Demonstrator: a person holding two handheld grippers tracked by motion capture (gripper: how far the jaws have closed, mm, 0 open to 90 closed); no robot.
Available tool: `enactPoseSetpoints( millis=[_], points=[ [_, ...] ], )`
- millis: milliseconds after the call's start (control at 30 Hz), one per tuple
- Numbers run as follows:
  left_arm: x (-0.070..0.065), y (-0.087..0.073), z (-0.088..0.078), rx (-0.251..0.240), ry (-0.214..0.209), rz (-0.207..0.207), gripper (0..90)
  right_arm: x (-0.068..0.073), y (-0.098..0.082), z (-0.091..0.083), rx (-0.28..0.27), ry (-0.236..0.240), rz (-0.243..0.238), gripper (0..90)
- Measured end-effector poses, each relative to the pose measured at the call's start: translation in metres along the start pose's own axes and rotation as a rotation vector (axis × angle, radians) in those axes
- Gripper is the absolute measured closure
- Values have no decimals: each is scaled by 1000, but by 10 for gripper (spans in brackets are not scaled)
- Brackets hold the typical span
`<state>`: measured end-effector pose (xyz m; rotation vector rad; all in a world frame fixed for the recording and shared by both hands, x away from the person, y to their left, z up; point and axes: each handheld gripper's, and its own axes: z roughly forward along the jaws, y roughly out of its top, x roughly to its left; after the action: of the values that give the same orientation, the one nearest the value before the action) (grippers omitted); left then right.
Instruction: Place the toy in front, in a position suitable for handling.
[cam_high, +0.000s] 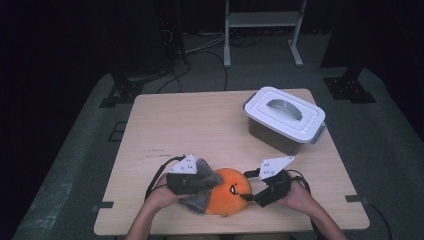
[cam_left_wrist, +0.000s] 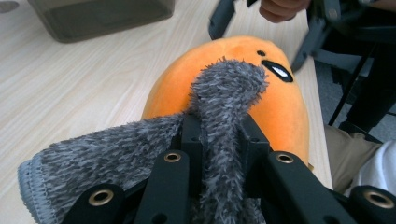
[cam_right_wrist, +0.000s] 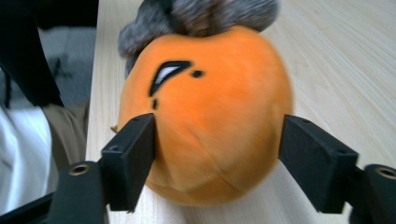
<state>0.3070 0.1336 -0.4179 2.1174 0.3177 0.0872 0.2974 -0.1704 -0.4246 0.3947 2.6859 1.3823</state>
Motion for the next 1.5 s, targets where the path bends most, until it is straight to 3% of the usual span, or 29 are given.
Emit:
enactPoseSetpoints(
  millis=[133,200,233,333,367,433,533,700,833,967,1133,1233,1367,1500],
  points=[
    [1,-1,0,-6,-11,-8,767,-9,-5,3,-8,31,58,220],
    [0,3,0,6,24,4,768,-9,-6,9,-4,52,68,275],
    [-1,5,0,7,36,5,768,-7,-4,11,-7,45,66,347],
    [-2,12,-3,-8,56,11,771,0,4,7,-20,9,18,468],
    [-5,20,-6,-42,45,20,770,3,8,6,-27,1,12,486],
    [-10,30,-5,-63,29,44,770,9,12,7,-17,-13,-22,494],
    [-16,36,1,-28,32,89,770,15,17,10,-1,-37,-66,518],
    [-6,21,1,-26,33,35,772,12,13,5,18,-42,-78,561],
    [1,11,-7,-6,72,-1,772,12,14,2,20,-56,-91,565],
    [0,12,-10,-12,73,0,772,12,15,1,3,-68,-85,566],
    [-9,34,-15,-72,61,46,771,18,21,1,-17,-94,-100,561],
    [-9,31,-8,-15,75,63,771,18,20,4,-14,-74,-86,524],
    [1,13,0,-15,29,-18,772,14,16,5,-12,-40,-57,381],
    [9,6,-8,-12,35,-54,771,3,10,-1,10,-24,-61,357]
  ],
)
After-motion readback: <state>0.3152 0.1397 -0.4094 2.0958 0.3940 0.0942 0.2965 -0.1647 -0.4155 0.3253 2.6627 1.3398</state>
